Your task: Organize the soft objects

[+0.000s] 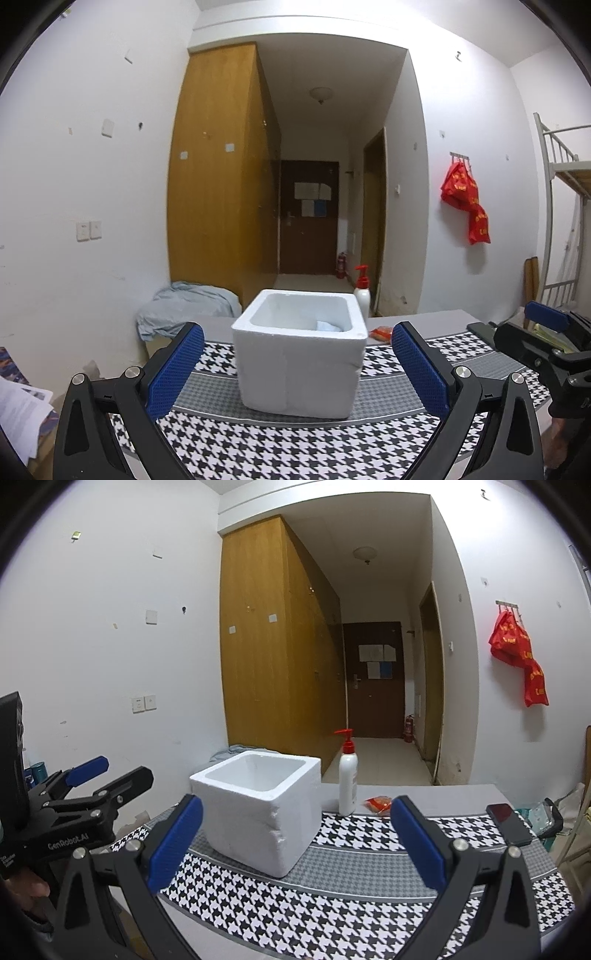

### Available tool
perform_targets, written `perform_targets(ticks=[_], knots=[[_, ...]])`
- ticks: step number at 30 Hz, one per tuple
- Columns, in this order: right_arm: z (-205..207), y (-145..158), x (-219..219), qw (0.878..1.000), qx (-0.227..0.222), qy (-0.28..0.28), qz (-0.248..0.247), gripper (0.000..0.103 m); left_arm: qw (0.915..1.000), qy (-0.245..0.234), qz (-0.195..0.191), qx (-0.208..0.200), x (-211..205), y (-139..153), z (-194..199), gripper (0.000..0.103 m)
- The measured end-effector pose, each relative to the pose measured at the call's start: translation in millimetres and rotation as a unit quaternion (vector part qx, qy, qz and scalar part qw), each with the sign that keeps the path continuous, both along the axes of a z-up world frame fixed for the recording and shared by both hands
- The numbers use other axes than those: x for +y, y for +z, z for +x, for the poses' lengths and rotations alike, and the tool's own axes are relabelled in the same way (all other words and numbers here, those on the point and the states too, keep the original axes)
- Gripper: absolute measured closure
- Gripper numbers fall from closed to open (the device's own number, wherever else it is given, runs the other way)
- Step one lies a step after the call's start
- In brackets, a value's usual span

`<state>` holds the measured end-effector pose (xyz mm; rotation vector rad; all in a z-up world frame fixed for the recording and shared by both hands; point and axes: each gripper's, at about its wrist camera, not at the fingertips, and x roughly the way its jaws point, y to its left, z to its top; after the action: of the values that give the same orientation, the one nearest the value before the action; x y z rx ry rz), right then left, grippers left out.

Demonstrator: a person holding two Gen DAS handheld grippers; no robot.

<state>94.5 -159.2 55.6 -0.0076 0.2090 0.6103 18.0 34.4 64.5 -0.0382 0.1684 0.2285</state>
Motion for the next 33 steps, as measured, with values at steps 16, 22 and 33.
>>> perform_targets(ticks=[16, 22, 33], knots=[[-21, -30, -1, 1.000, 0.006, -0.019, -0.001, 0.000, 0.9999, 0.010, -0.001, 0.005, -1, -32, -18, 0.001], [-30, -41, -3, 1.000, 0.001, -0.021, 0.000, 0.000, 0.9999, 0.013, -0.005, 0.004, -5, -45, -24, 0.001], [-43, -53, -9, 1.000, 0.002, -0.031, -0.004, 0.000, 0.9999, 0.009, -0.009, 0.003, -13, -62, -33, 0.001]])
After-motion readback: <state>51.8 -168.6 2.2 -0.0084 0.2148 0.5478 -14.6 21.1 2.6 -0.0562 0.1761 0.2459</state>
